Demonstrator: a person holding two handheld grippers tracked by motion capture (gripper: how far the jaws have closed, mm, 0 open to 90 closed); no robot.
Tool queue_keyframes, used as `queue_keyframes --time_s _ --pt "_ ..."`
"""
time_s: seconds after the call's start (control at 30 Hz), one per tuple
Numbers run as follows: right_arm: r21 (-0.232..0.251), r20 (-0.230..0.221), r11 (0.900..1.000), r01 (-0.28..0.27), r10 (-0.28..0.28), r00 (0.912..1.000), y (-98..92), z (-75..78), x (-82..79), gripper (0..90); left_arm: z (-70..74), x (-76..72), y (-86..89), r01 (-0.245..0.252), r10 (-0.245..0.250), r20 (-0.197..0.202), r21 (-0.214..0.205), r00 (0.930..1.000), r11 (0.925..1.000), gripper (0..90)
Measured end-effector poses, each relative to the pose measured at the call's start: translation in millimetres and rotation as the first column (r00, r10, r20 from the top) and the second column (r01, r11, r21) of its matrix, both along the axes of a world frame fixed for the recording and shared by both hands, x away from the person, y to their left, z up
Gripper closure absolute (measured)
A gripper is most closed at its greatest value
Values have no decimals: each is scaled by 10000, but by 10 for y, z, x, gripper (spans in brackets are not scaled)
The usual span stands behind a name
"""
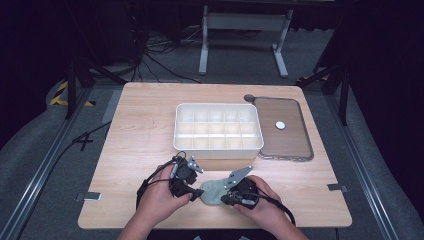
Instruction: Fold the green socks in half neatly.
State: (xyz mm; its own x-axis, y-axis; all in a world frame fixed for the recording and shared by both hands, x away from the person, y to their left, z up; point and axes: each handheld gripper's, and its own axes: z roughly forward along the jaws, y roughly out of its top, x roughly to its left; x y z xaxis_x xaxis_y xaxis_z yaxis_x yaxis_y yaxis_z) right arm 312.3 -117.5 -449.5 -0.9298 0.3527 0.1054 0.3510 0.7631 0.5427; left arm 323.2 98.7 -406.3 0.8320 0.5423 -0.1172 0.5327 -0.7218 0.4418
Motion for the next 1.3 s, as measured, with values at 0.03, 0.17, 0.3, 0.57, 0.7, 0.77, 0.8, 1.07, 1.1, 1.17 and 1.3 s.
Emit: queue_keyframes --time_s 0.03,0.17,0.3,0.57,0.7,0.77,0.8,1.07,1.1,1.17,1.3 --pt "-172 26 9998 57 -57 10000 10 -33 -1 898 -5 3 -3 15 -15 -27 20 10000 10000 527" --pt "9 -6 9999 127 -127 9999 2 -68 2 900 -45 11 -17 -137 137 -80 51 9999 9999 535" --pt "-20 109 10000 87 -86 9999 2 -68 -13 900 -115 30 -35 -424 422 -155 -138 9990 9990 547" --pt "27 64 10000 88 -88 9999 -2 -70 -14 900 -276 42 -130 -1152 1148 -146 -308 9933 9929 558" --pt "10 116 9999 106 -106 9999 -1 -73 -16 900 -344 50 -152 -1204 1200 -281 -113 9924 9927 553" --pt "9 123 9999 106 -106 9999 -1 -73 -17 900 -375 56 -156 -1214 1203 -557 -175 9912 9924 551" --pt "9 123 9999 109 -109 9999 -1 -73 -17 900 -375 56 -156 -1214 1203 -557 -175 9912 9924 548" --pt "11 102 9999 126 -126 9999 -1 -72 -18 900 -423 28 -219 -978 982 -765 81 9922 9952 528" --pt "0 122 9999 128 -128 9998 -1 -73 -18 900 -435 28 -215 -1038 1026 -797 -107 9915 9945 533" --pt "15 97 9999 124 -124 9999 -1 -72 -18 900 -425 28 -216 -968 953 -1003 -109 9904 9952 587" --pt "10 119 9999 151 -151 9998 1 -74 -21 900 -432 25 -230 -868 824 -1327 -281 9877 9958 725"
